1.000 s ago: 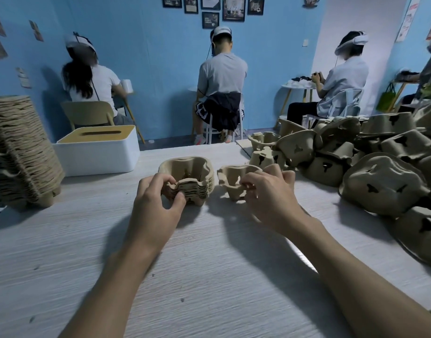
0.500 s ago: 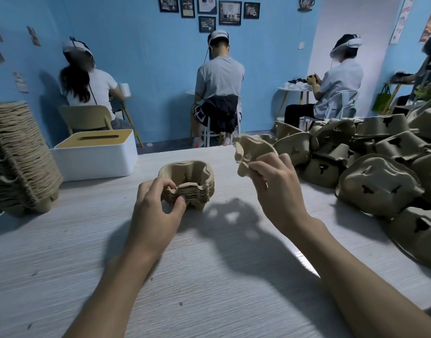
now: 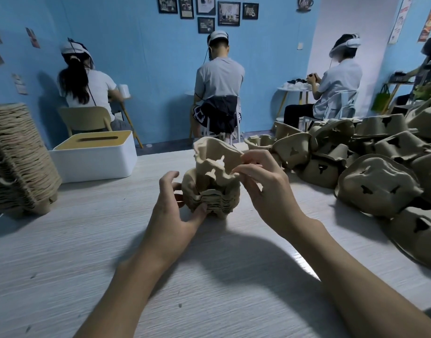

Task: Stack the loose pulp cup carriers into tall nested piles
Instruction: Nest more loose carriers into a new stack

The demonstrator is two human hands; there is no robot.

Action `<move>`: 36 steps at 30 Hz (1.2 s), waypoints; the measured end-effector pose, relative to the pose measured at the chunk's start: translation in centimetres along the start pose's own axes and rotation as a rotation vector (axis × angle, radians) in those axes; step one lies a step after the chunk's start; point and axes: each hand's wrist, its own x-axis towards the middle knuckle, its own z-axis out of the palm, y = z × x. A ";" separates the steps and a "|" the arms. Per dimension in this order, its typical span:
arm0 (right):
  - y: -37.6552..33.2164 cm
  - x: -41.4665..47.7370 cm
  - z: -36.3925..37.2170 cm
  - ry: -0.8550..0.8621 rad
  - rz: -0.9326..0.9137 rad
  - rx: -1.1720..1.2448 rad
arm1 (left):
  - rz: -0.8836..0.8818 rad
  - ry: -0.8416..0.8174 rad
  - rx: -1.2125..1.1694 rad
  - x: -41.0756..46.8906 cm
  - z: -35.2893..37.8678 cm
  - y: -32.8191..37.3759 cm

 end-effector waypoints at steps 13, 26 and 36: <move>0.5 -0.3 0.7 -0.106 0.116 0.034 | 0.060 0.009 0.071 0.2 0.4 -0.6; 9.7 5.2 -1.7 -0.289 0.614 -0.404 | 0.082 -0.003 0.044 0.6 1.2 -0.7; 10.1 4.3 -1.9 -0.272 0.550 -0.694 | 0.081 -0.021 0.052 0.6 1.2 -0.8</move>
